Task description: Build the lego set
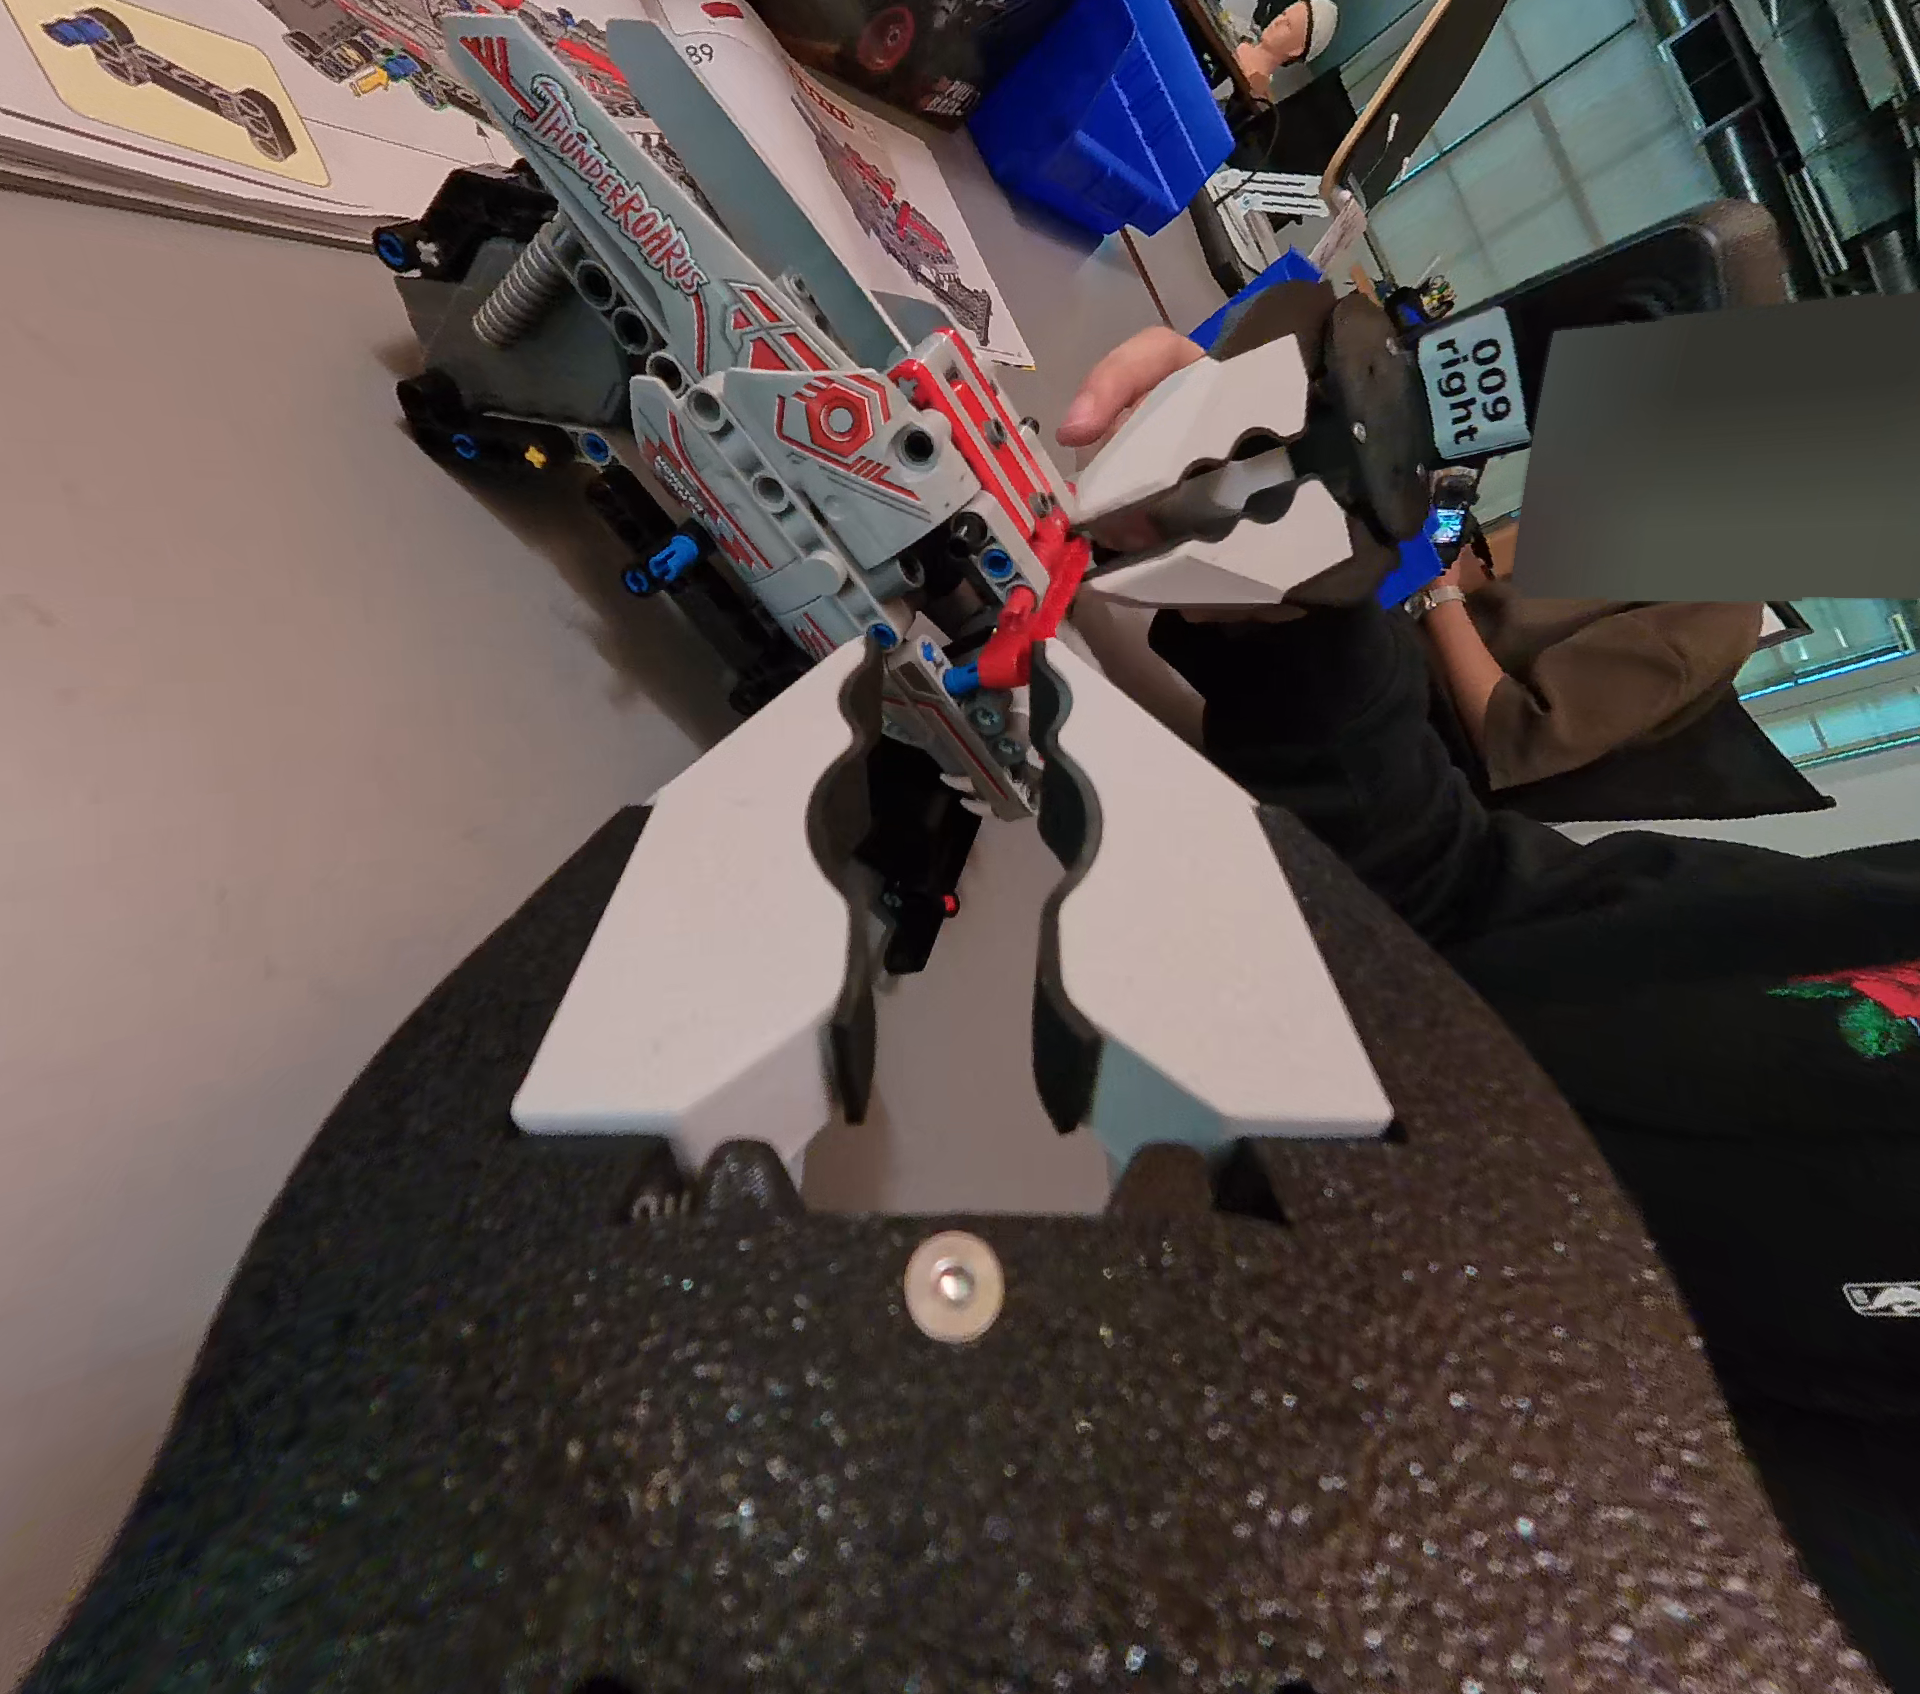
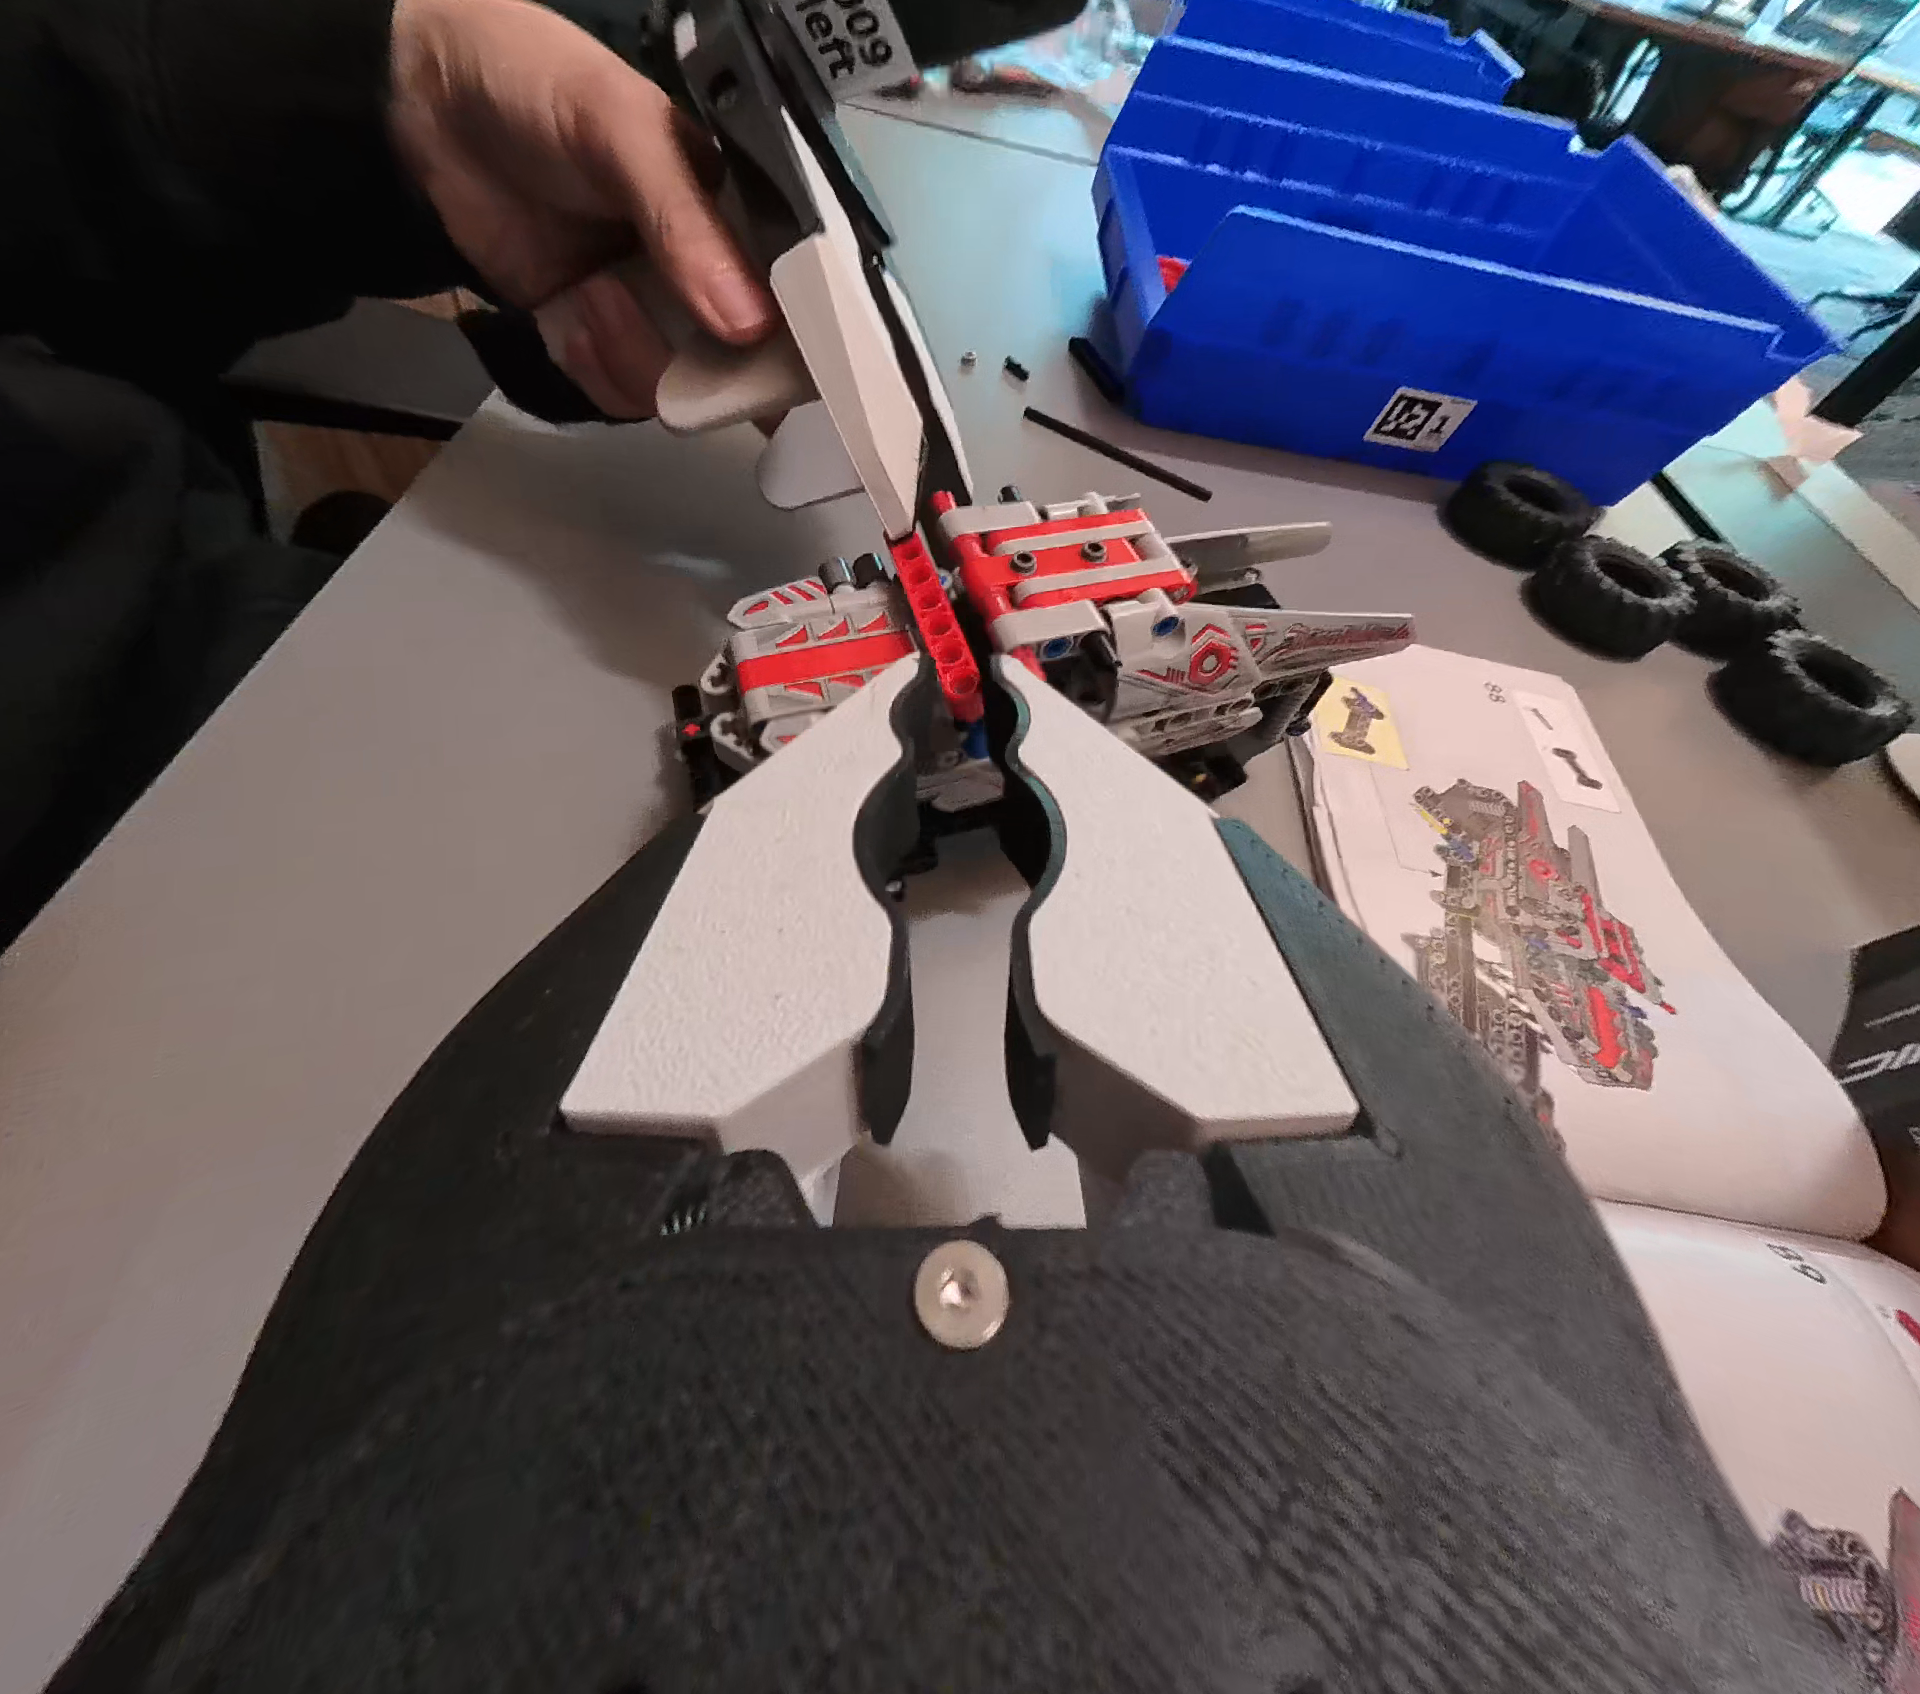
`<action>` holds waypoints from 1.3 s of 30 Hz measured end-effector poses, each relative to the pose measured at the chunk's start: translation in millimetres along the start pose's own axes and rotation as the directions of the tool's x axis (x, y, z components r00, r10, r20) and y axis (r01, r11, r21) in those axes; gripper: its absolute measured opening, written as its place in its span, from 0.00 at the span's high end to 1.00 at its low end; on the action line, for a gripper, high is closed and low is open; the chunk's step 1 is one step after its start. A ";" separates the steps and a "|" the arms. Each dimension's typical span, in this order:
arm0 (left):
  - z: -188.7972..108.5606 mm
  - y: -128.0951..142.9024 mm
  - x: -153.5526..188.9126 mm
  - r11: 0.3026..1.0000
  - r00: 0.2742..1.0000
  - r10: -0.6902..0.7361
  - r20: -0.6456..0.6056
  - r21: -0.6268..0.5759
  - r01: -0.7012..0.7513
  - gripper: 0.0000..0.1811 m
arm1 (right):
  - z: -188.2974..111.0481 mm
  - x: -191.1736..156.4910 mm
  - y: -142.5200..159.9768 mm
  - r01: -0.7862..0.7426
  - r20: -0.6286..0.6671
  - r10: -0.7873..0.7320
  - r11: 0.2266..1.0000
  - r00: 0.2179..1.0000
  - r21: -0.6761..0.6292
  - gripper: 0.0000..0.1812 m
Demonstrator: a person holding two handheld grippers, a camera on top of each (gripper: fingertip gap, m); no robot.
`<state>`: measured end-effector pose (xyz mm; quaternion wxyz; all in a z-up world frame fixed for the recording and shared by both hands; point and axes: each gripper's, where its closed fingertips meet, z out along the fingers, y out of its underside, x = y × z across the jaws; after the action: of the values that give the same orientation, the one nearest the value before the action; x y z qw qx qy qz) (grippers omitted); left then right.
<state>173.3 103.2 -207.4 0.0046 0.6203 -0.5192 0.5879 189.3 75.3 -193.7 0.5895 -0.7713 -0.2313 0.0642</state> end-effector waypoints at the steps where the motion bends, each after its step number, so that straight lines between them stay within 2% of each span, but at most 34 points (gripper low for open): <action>1: 0.1 0.0 0.0 1.000 1.000 0.002 0.005 0.000 -0.002 0.86 | 0.6 -0.1 2.9 0.004 0.003 -0.004 1.000 1.000 -0.014 0.96; 6: -2.5 -1.7 7.8 0.997 0.997 0.064 -0.030 0.037 -0.063 0.87 | -0.2 3.2 3.8 -0.069 0.006 0.069 0.998 0.998 -0.013 0.96; 9: -12.3 -9.2 17.6 0.972 0.977 0.204 -0.063 0.129 -0.195 0.91 | -0.2 4.9 4.1 -0.141 0.029 0.140 0.990 0.990 0.006 0.97; 13: -19.1 -12.9 17.2 0.854 0.872 0.486 0.054 0.182 -0.487 0.97 | 0.9 3.8 3.8 -0.109 0.036 0.110 0.994 0.993 -0.024 0.97; 16: -21.5 -20.2 22.8 0.761 0.787 0.606 0.112 0.205 -0.615 0.99 | 2.2 2.8 3.1 -0.089 0.043 0.091 0.995 0.995 -0.050 0.97; 18: -18.9 -15.5 22.8 0.717 0.734 0.672 0.100 0.158 -0.679 1.00 | 2.1 2.6 3.3 -0.074 0.044 0.077 0.995 0.996 -0.071 0.97; 21: -12.9 -6.8 16.7 0.676 0.681 0.728 0.083 0.079 -0.732 1.00 | 1.7 1.6 3.5 -0.056 0.044 0.060 0.994 0.997 -0.090 0.97; 27: -8.2 -3.1 12.5 0.619 0.620 0.782 0.068 0.035 -0.785 1.00 | 1.1 2.1 1.1 -0.046 0.047 0.051 0.994 0.998 -0.094 0.97; 29: -7.8 -5.4 6.7 0.602 0.599 0.794 0.102 0.000 -0.798 1.00 | 1.7 1.3 0.5 -0.044 0.058 0.050 0.994 0.997 -0.100 0.97; 30: -8.2 -5.8 7.9 0.594 0.591 0.801 0.101 0.000 -0.805 0.97 | 1.9 1.5 1.0 -0.041 0.060 0.047 0.993 0.997 -0.107 0.97; 33: -7.8 -4.1 10.6 0.606 0.604 0.792 0.087 0.003 -0.795 0.94 | 2.1 1.7 1.1 -0.043 0.070 0.051 0.993 0.996 -0.108 0.97; 39: -6.2 -3.4 9.2 0.638 0.638 0.765 0.090 0.028 -0.769 0.99 | 2.5 1.5 3.8 -0.051 0.081 0.059 0.993 0.995 -0.106 0.97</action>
<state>169.0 102.7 -196.7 -0.2828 0.3614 -0.7142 0.5286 190.8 77.4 -197.7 0.5363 -0.8037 -0.2376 0.1006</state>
